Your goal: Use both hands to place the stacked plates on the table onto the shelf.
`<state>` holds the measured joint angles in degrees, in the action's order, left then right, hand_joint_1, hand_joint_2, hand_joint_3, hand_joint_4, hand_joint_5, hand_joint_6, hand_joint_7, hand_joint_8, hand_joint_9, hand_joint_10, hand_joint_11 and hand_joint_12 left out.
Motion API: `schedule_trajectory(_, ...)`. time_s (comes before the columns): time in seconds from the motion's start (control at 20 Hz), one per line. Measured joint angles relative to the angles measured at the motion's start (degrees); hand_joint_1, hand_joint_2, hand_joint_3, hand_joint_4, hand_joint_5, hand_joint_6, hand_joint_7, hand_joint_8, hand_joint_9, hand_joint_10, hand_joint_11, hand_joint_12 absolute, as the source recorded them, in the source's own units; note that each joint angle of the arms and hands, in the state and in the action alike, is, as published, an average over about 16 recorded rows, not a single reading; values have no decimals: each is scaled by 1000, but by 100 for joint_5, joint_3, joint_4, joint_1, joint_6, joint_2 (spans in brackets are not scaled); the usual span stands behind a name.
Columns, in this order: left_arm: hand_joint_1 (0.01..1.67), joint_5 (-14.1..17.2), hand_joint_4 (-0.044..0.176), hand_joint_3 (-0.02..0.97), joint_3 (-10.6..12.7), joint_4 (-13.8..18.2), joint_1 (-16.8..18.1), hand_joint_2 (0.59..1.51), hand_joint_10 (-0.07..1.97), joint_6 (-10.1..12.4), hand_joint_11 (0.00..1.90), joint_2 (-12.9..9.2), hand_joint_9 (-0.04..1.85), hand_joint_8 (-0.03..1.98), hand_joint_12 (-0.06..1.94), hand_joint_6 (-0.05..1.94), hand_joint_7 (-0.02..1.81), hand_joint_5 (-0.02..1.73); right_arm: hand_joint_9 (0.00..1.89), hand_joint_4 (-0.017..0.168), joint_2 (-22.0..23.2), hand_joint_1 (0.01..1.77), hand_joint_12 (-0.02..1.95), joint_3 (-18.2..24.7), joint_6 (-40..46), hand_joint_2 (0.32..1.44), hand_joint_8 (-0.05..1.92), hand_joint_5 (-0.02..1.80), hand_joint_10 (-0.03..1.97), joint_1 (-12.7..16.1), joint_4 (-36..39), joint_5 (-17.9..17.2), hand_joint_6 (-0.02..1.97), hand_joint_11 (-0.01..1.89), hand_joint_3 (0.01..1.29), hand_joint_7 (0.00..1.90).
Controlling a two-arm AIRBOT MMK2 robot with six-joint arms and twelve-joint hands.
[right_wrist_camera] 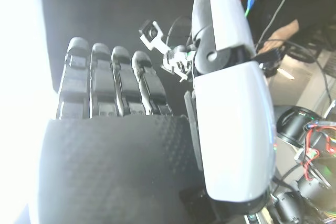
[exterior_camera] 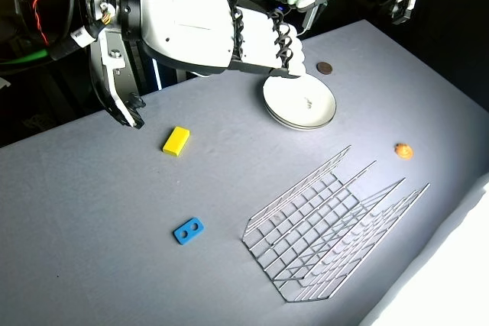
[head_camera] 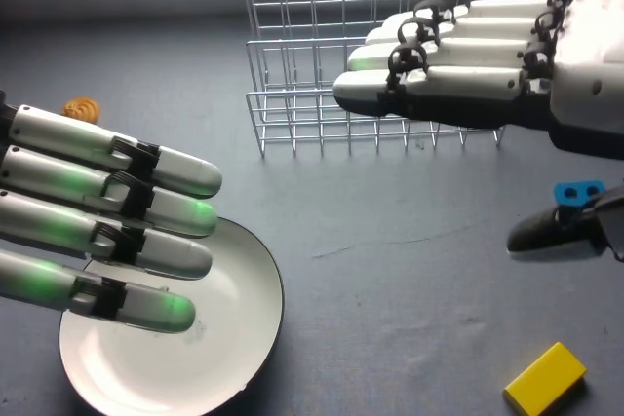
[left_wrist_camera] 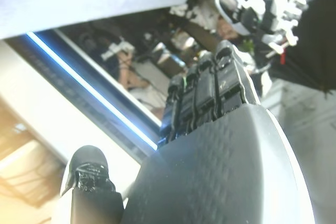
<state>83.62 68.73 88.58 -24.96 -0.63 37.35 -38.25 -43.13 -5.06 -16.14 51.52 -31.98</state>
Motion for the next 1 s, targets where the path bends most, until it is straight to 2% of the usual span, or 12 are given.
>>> schedule_trajectory(0.25, 15, -326, 4, 1, -84, 51, -209, 1111, 7, 77, 22, 1, 17, -4, -8, 2, 22, 45, 23, 4, -75, 1192, 196, -20, -79, 968, 13, 23, 6, -72, 2, -44, 21, 30, 18, 14)
schedule_trajectory(0.55, 15, -986, 4, 0, -137, 26, -770, 1098, 7, 69, 21, 28, 16, -4, -6, 1, 22, 38, 22, 4, -254, 1220, 267, -114, -195, 943, 13, 21, 6, -169, 5, -63, 21, 15, 18, 18)
schedule_trajectory(0.75, 16, -1426, 4, 0, -72, -10, -1265, 1089, 7, 57, 21, 72, 16, -4, -4, 1, 20, 40, 22, 4, -378, 1229, 223, -208, -459, 942, 13, 21, 6, -222, -2, -141, 21, 13, 18, 21)
schedule_trajectory(1.0, 16, -1859, 3, 0, 126, -62, -1863, 1076, 7, 35, 21, 142, 18, -4, -4, 1, 21, 40, 21, 5, -527, 1269, 174, -313, -1095, 942, 13, 17, 6, -345, -136, -319, 21, 13, 18, 22)
